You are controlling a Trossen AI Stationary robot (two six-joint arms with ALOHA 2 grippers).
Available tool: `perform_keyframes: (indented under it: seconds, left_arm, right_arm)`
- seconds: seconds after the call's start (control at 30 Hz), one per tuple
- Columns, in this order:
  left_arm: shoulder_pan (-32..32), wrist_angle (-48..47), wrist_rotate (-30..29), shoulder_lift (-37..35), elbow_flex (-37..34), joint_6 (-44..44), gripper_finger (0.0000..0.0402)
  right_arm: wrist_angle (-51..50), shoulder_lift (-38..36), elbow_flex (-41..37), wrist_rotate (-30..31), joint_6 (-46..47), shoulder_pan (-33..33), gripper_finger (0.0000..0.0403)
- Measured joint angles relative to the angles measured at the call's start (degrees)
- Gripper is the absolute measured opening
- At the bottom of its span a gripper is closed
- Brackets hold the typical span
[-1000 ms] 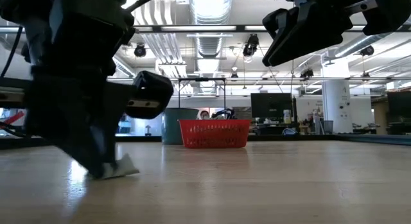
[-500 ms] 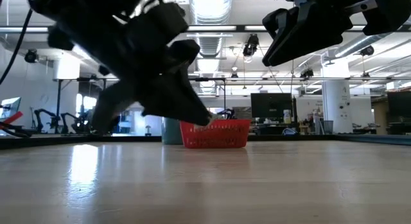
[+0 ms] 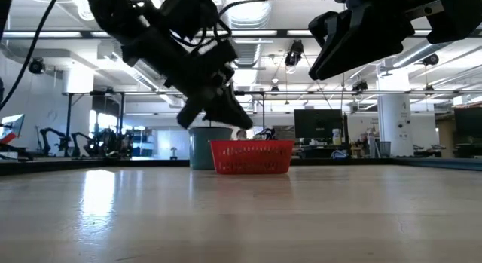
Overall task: Pick and place items into bin
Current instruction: Put the light green stevia packet into the red bin
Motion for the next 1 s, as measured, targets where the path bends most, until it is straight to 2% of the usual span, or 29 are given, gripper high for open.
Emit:
perform_keyframes:
  seconds: [0.1,0.3,0.5,0.8,1.0]
  left_arm:
    - [1.68,0.37,4.49,-1.96,0.02,-1.02,0.0004]
    - [3.82,-2.08,5.41,-3.62,-0.97,-2.24,0.0004]
    - [7.1,-5.04,11.06,-3.31,-1.06,-4.83,0.0004]
    - [8.5,-5.35,11.13,-3.25,-1.1,-5.23,0.0004]
    - [9.71,-5.05,10.89,-3.25,-1.1,-8.87,0.0005]
  right_arm:
    - [0.05,0.0,-0.1,0.02,-0.04,0.01,0.0057]
    - [0.34,0.0,-0.22,0.0,0.05,0.0,0.0057]
    - [0.53,0.0,-0.29,0.0,0.12,0.0,0.0057]
    - [0.55,0.0,-0.33,0.0,-0.23,0.0,0.0057]
    - [0.55,0.0,-0.38,0.01,-0.24,0.0,0.0057]
